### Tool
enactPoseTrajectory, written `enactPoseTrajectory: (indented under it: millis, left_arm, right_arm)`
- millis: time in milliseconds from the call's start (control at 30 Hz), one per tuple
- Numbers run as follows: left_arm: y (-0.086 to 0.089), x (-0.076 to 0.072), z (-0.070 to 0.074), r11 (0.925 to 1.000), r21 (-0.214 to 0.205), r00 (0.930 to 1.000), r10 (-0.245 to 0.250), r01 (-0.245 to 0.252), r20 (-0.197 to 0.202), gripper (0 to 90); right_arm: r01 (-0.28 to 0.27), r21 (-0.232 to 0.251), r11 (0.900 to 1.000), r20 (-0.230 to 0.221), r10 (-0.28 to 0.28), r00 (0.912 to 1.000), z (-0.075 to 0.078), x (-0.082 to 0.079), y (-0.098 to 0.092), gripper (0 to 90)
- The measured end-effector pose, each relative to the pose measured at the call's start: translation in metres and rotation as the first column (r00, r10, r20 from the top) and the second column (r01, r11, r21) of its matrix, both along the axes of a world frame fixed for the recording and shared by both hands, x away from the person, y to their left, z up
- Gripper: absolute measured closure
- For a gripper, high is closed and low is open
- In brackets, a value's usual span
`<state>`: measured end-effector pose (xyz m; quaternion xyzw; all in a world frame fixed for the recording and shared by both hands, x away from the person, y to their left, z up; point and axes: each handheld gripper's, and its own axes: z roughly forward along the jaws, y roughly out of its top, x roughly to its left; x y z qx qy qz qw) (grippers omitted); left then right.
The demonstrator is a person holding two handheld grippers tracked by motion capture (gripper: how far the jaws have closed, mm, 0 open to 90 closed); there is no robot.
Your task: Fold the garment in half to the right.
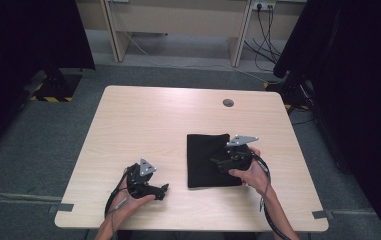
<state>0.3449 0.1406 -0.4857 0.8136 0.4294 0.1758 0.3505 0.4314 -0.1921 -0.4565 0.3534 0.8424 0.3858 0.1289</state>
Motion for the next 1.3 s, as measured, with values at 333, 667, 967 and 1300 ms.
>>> enactPoseTrajectory:
  millis: [333, 667, 967, 1300]
  left_arm:
    - [0.0, 0.0, 0.0, 1.0, 0.001, 1.0, 0.001, -0.001, 0.0, 0.0]
    - [0.0, 0.0, 0.0, 1.0, 0.001, 1.0, 0.002, -0.002, -0.001, 0.0]
    - [0.0, 0.0, 0.0, 1.0, 0.001, 1.0, 0.004, -0.004, 0.0, 0.0]
    - [0.0, 0.0, 0.0, 1.0, 0.001, 1.0, 0.004, -0.004, 0.0, 0.0]
  right_arm:
    - [0.039, -0.031, 0.9988, 0.01, -0.039, 0.9992, 0.002, -0.013, -0.02, 22.0]
    - [0.058, -0.019, 0.9981, 0.008, -0.058, 0.9983, 0.002, -0.028, -0.04, 22.5]
    - [0.07, -0.013, 0.9975, 0.005, -0.07, 0.9975, -0.001, -0.036, -0.052, 22.6]
    - [0.082, -0.012, 0.9966, 0.003, -0.082, 0.9966, -0.001, -0.048, -0.063, 22.9]
